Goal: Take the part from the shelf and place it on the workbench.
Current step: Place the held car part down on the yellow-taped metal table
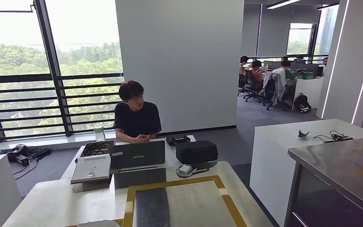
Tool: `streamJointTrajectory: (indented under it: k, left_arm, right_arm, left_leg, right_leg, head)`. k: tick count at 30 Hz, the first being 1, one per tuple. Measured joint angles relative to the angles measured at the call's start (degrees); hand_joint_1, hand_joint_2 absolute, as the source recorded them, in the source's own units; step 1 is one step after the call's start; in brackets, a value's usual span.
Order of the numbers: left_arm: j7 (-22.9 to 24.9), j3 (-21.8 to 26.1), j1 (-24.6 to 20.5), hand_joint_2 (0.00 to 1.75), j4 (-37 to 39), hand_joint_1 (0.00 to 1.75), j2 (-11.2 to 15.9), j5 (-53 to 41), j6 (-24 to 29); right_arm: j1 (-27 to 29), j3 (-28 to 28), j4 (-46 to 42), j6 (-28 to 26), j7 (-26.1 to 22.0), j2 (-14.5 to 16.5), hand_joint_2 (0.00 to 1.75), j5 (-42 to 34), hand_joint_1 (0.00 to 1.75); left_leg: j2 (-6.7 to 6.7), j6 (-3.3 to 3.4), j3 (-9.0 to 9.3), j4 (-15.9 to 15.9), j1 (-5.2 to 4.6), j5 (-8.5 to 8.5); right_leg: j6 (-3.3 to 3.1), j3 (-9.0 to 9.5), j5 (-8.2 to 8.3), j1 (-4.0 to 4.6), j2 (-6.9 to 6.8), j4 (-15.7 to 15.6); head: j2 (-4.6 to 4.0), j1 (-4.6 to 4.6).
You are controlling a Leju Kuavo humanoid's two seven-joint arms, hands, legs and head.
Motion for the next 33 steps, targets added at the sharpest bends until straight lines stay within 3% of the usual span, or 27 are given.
streamJointTrajectory:
  k: [3, 4, 5, 6, 8, 10, 12, 14, 15, 16, 18, 19, 20, 21, 22, 23, 24, 26, 27, 29, 30, 31, 33]
  left_arm:
    - [-0.4, 0.4, 0.6, 0.00, -2.9, 0.00, 0.0, 0.2, 0.0]
    - [-0.5, 0.5, 0.8, 0.00, -3.5, 0.00, 0.0, 0.3, 0.0]
    - [-0.6, 0.5, 1.0, 0.00, -4.0, 0.00, 0.0, 0.4, 0.0]
    - [-0.7, 0.5, 1.1, 0.00, -4.4, 0.00, 0.0, 0.4, 0.0]
    - [-1.1, 0.5, 1.2, 0.00, -5.2, 0.00, -0.1, 0.4, 0.0]
    - [-1.2, 0.6, 1.1, 0.00, -5.7, 0.00, -0.2, -0.2, 0.0]
    - [-1.2, 0.6, 1.0, 0.00, -6.1, 0.00, -0.4, -0.8, 0.0]
    - [-1.2, 0.7, 1.0, 0.00, -6.3, 0.00, -0.6, -1.0, 0.0]
    - [-1.2, 0.7, 1.0, 0.00, -6.4, 0.00, -0.7, -1.0, 0.0]
    - [-1.2, 0.7, 1.1, 0.00, -6.6, 0.00, -0.9, -1.0, 0.0]
    - [-1.2, 0.9, 1.4, 0.00, -6.8, 0.00, -1.0, -1.2, 0.0]
    - [-1.1, 1.1, 1.6, 0.00, -6.8, 0.00, -1.0, -1.5, 0.0]
    - [-1.0, 1.2, 1.9, 0.00, -6.8, 0.00, -1.0, -1.8, 0.0]
    - [-0.9, 1.4, 2.3, 0.00, -6.8, 0.00, -1.0, -1.7, 0.0]
    - [-0.8, 1.5, 2.6, 0.00, -6.8, 0.00, -1.0, -1.1, 0.0]
    - [-0.4, 1.6, 3.0, 0.00, -6.8, 0.00, -0.8, 0.3, -0.1]
    - [0.1, 1.6, 3.5, 0.00, -7.0, 0.00, -0.6, 2.5, -0.2]
    - [1.4, 1.2, 4.6, 0.00, -7.7, 0.00, 0.1, 6.0, -0.5]
    - [2.0, 0.9, 5.1, 0.00, -8.2, 0.00, 0.4, 6.6, -0.5]
    - [3.0, 0.6, 5.9, 0.00, -8.8, 0.00, 0.6, 6.2, -0.4]
    - [3.4, 0.4, 6.3, 0.00, -9.1, 0.00, 0.7, 6.7, -0.4]
    - [3.7, 0.3, 6.7, 0.00, -9.4, 0.00, 0.8, 7.9, -0.5]
    - [3.6, -0.2, 7.3, 0.00, -10.1, 0.00, 1.1, 11.1, -0.9]
  right_arm:
    - [0.1, 0.0, 0.0, -0.2, 0.6, 0.0, 0.00, -0.2, 0.00]
    - [0.1, 0.0, 0.0, -0.2, 0.6, 0.0, 0.00, -0.3, 0.00]
    - [0.1, 0.0, 0.0, -0.2, 0.6, 0.0, 0.00, -0.4, 0.00]
    - [0.1, 0.0, 0.0, -0.2, 0.5, 0.0, 0.00, -0.5, 0.00]
    - [0.1, 0.0, 0.0, -0.2, 0.4, 0.0, 0.00, -0.6, 0.00]
    - [0.0, 0.0, 0.0, -0.2, 0.2, 0.0, 0.00, -0.7, 0.00]
    - [0.0, 0.0, 0.0, -0.2, 0.0, 0.1, 0.00, -0.7, 0.00]
    - [0.0, 0.0, 0.0, -0.2, -0.2, 0.1, 0.00, -0.8, 0.00]
    - [0.0, 0.0, 0.0, -0.2, -0.3, 0.1, 0.00, -0.8, 0.00]
    - [0.0, 0.0, 0.0, -0.2, -0.6, 0.1, 0.00, -0.9, 0.00]
    - [0.0, 0.0, 0.0, -0.1, -1.0, 0.1, 0.00, -0.9, 0.00]
    - [0.0, 0.0, 0.0, -0.1, -1.1, 0.1, 0.00, -0.8, 0.00]
    - [0.0, 0.0, 0.0, 0.0, -1.1, 0.1, 0.00, -0.7, 0.00]
    - [0.0, 0.0, 0.0, 0.0, -1.1, 0.1, 0.00, -0.6, 0.00]
    - [0.0, 0.0, 0.0, 0.0, -1.1, 0.0, 0.00, -0.5, 0.00]
    - [-0.1, 0.0, 0.0, 0.0, -1.1, 0.0, 0.00, -0.4, 0.00]
    - [-0.1, 0.0, 0.0, 0.1, -1.0, 0.0, 0.00, -0.2, 0.00]
    - [-0.2, 0.0, 0.0, 0.3, -0.8, -0.2, 0.00, 0.5, 0.00]
    - [-0.2, 0.0, 0.0, 0.5, -0.6, -0.3, 0.00, 0.8, 0.00]
    - [-0.1, 0.0, 0.0, 0.7, -0.5, -0.5, 0.00, 1.2, 0.00]
    - [-0.2, 0.0, 0.0, 0.7, -0.6, -0.7, 0.00, 1.3, 0.00]
    - [-0.2, 0.0, 0.0, 0.8, -0.6, -0.9, 0.00, 1.3, 0.00]
    - [-0.2, 0.0, 0.0, 1.0, -0.6, -1.3, 0.00, 1.4, 0.00]
  left_leg:
    - [-0.05, -0.43, -2.78, 8.8, 0.04, -7.36]
    - [-0.05, -0.47, -3.44, 12.1, 0.02, -9.02]
    - [-0.05, -0.40, -3.35, 14.0, -0.01, -9.51]
    - [-0.06, -0.22, -2.22, 13.8, -0.07, -8.81]
    - [-0.09, 0.54, 3.01, 7.5, -0.34, -6.06]
    - [-0.09, 1.28, 8.25, -0.3, -0.80, -5.30]
    - [-0.09, 1.76, 9.58, -3.3, -1.24, -5.58]
    - [-0.02, 2.43, 8.76, -3.6, -1.18, -4.59]
    - [0.06, 2.83, 8.29, -3.9, -1.02, -3.93]
    - [0.15, 3.17, 7.65, -4.1, -0.83, -3.15]
    - [0.28, 3.51, 6.14, -4.1, -0.72, -1.79]
    - [0.37, 3.51, 5.34, -4.0, -0.71, -1.17]
    - [0.45, 3.45, 4.49, -3.7, -0.70, -0.60]
    - [0.52, 3.34, 3.59, -3.4, -0.68, -0.08]
    - [0.57, 3.18, 2.65, -3.0, -0.64, 0.38]
    - [0.59, 2.95, 1.73, -2.4, -0.59, 0.77]
    - [0.62, 2.66, 0.89, -1.9, -0.61, 1.09]
    - [0.68, 1.95, 0.00, -1.1, -0.67, 1.65]
    - [0.70, 1.56, -0.13, -1.0, -0.68, 1.99]
    - [0.66, 0.80, -0.21, -1.1, -0.52, 2.55]
    - [0.54, 0.48, -0.52, -0.8, -0.41, 1.80]
    - [0.42, 0.19, -1.09, 0.5, -0.33, -0.04]
    - [0.23, -0.24, -2.71, 6.1, -0.24, -5.96]
  right_leg:
    - [-0.89, -1.74, 1.46, 0.19, -0.36, -0.1]
    - [-0.97, -2.44, 1.99, 0.34, -0.43, -0.1]
    - [-1.02, -3.16, 2.54, 0.50, -0.47, 0.0]
    - [-1.01, -3.76, 3.07, 0.65, -0.48, 0.0]
    - [-0.90, -4.72, 4.08, 0.88, -0.45, 0.0]
    - [-0.48, -5.29, 5.04, 1.03, -0.39, 0.0]
    - [0.24, -5.47, 5.95, 0.92, -0.37, -0.2]
    - [1.01, -5.69, 6.43, 0.83, -0.28, -0.4]
    - [1.33, -6.04, 5.48, 0.83, -0.22, 0.2]
    - [1.65, -6.68, 3.38, 0.79, -0.16, 1.8]
    - [2.17, -8.29, -2.64, 0.56, -0.14, 8.1]
    - [2.41, -8.93, -4.75, 0.46, -0.15, 11.7]
    - [2.58, -8.99, -5.34, 0.38, -0.16, 14.2]
    - [2.71, -8.29, -4.61, 0.30, -0.16, 15.1]
    - [2.79, -6.64, -3.04, 0.20, -0.18, 14.0]
    - [2.82, -4.03, -1.54, 0.09, -0.19, 11.0]
    - [2.76, -1.05, -1.17, 0.08, -0.18, 6.9]
    - [2.06, 2.75, -1.92, 0.32, -0.06, 0.9]
    - [1.57, 3.19, -2.48, 0.51, -0.01, -0.2]
    - [0.49, 2.52, -1.83, 0.60, -0.16, -0.5]
    - [-0.03, 2.07, -1.24, 0.56, -0.30, -0.6]
    - [-0.49, 1.47, -0.56, 0.48, -0.44, -0.7]
    - [-0.98, -0.14, 0.84, 0.47, -0.57, -0.8]
  head:
    - [0.00, -0.17]
    - [0.00, -0.19]
    - [0.00, -0.20]
    - [0.00, -0.22]
    - [0.00, -0.24]
    - [0.00, -0.21]
    - [0.00, -0.22]
    - [-0.03, -0.27]
    - [-0.04, -0.20]
    - [-0.06, -0.14]
    - [-0.07, 0.01]
    - [-0.07, 0.03]
    - [-0.07, 0.04]
    - [-0.06, 0.08]
    - [-0.06, 0.10]
    - [-0.05, 0.14]
    - [-0.05, 0.18]
    - [-0.05, 0.15]
    - [-0.06, 0.08]
    - [-0.07, 0.02]
    - [-0.07, -0.04]
    - [-0.07, -0.05]
    - [-0.07, -0.17]
